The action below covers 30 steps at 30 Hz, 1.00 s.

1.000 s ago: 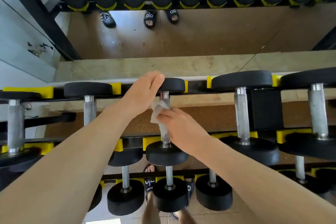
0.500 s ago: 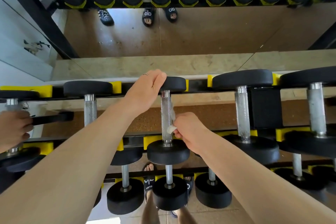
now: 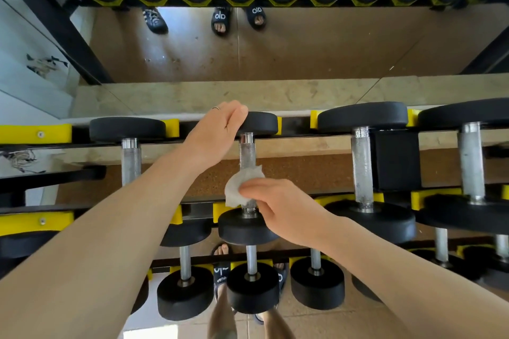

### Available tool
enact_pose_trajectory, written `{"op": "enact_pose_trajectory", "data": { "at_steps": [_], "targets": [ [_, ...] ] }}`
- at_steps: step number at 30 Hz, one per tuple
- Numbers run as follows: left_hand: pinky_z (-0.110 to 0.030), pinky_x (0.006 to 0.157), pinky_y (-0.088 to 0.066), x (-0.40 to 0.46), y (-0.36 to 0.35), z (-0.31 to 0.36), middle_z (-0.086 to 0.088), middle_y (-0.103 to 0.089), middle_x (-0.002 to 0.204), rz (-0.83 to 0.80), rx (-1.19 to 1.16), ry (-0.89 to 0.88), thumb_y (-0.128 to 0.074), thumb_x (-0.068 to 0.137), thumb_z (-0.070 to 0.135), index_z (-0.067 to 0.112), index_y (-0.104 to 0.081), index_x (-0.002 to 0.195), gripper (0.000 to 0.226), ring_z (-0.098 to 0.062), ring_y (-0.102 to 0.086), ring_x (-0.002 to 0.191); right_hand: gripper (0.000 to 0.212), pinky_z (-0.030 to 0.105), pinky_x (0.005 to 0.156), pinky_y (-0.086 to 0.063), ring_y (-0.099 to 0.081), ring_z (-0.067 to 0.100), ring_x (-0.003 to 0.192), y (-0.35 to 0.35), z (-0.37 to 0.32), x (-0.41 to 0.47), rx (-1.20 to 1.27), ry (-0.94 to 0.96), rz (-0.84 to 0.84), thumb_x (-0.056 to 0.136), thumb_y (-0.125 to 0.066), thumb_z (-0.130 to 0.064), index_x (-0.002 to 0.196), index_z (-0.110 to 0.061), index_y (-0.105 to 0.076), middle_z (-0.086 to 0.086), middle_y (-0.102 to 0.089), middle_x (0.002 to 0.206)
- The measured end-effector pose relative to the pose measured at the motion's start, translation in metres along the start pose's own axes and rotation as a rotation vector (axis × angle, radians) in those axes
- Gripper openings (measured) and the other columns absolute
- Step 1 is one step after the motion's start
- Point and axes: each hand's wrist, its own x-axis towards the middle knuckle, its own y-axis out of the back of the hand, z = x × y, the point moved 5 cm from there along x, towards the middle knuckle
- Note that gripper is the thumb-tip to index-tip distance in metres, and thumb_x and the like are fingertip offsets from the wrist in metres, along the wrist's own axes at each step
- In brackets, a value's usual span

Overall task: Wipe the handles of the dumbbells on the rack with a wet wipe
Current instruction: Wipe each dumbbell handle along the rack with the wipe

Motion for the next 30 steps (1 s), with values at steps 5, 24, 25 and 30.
{"op": "enact_pose_trajectory", "data": {
  "at_steps": [5, 24, 25, 30],
  "targets": [
    [-0.037, 0.072, -0.039, -0.001, 0.0, 0.001, -0.01, -0.05, 0.086, -0.003, 0.003, 0.011, -0.025, 0.11, 0.04, 0.009, -0.053, 0.096, 0.044, -0.017, -0.045, 0.075, 0.035, 0.027, 0.089, -0.05, -0.062, 0.009, 0.101, -0.018, 0.003, 0.006, -0.024, -0.047, -0.18, 0.1, -0.043, -0.008, 0.12, -0.022, -0.068, -0.002, -0.065, 0.119],
    [-0.03, 0.071, -0.035, 0.001, -0.001, -0.003, -0.003, -0.047, 0.085, -0.02, -0.058, 0.021, -0.028, 0.11, 0.04, 0.011, -0.051, 0.093, 0.04, -0.015, -0.042, 0.077, 0.045, 0.024, 0.107, -0.04, -0.052, 0.002, 0.121, -0.003, 0.01, 0.007, 0.12, -0.124, -0.074, 0.094, -0.053, -0.01, 0.135, -0.029, -0.055, -0.012, -0.055, 0.138],
    [-0.03, 0.071, -0.035, 0.001, -0.001, -0.003, -0.004, -0.048, 0.085, -0.022, -0.052, 0.019, -0.028, 0.11, 0.04, 0.012, -0.051, 0.094, 0.04, -0.015, -0.043, 0.078, 0.047, 0.025, 0.111, -0.036, -0.047, 0.004, 0.127, -0.002, 0.008, 0.007, 0.006, -0.046, -0.083, 0.094, -0.051, -0.008, 0.136, -0.029, -0.054, -0.013, -0.051, 0.141],
    [-0.033, 0.074, -0.037, 0.001, 0.0, -0.004, -0.007, -0.052, 0.09, -0.023, -0.043, 0.017, -0.026, 0.11, 0.042, 0.013, -0.054, 0.097, 0.042, -0.021, -0.048, 0.084, 0.042, 0.03, 0.064, -0.057, -0.061, 0.02, 0.091, -0.007, 0.003, 0.01, -0.491, 0.248, 0.006, 0.084, -0.071, -0.011, 0.121, -0.023, -0.056, 0.004, -0.043, 0.136]
  ]
}}
